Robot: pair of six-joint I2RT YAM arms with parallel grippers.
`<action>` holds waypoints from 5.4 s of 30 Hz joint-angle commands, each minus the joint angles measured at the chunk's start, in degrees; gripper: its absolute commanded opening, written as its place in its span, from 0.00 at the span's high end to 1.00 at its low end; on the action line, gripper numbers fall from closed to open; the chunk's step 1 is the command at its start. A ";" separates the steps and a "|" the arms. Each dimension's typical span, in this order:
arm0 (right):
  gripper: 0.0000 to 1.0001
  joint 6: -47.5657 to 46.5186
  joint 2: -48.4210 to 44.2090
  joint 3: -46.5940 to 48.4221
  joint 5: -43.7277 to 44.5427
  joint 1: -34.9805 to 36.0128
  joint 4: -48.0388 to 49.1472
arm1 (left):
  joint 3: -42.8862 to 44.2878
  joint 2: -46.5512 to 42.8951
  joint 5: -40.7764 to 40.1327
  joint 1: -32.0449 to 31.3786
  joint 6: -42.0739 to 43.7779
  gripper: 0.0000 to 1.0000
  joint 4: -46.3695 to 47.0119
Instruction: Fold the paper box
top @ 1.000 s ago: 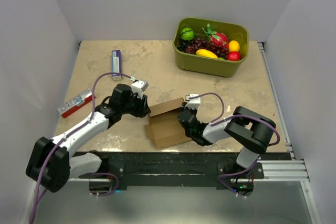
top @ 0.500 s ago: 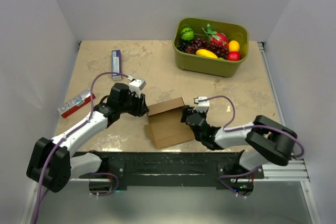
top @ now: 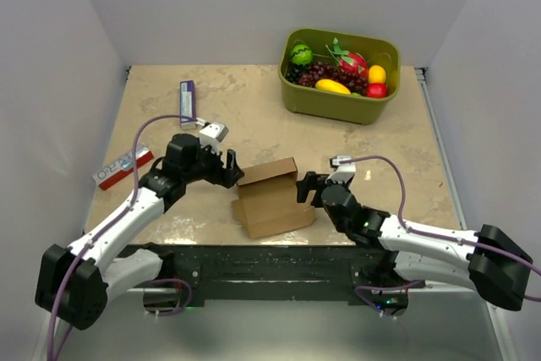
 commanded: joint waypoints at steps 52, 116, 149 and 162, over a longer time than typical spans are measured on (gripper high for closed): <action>1.00 -5.35 10.33 41.22 -16.07 -3.02 -52.40 | 17.44 1.24 -1.22 -26.37 15.79 0.10 0.88; 1.00 -39.02 16.67 68.21 -39.35 -8.30 -66.20 | 18.14 -2.03 4.60 -18.90 37.56 0.00 6.95; 1.00 -40.78 15.53 66.37 -41.99 -8.30 -61.37 | 19.37 8.00 13.06 -19.52 30.36 0.88 2.19; 0.17 -18.83 5.88 59.96 -25.30 -8.21 -52.07 | 8.13 3.10 -4.01 -19.69 20.43 1.00 12.83</action>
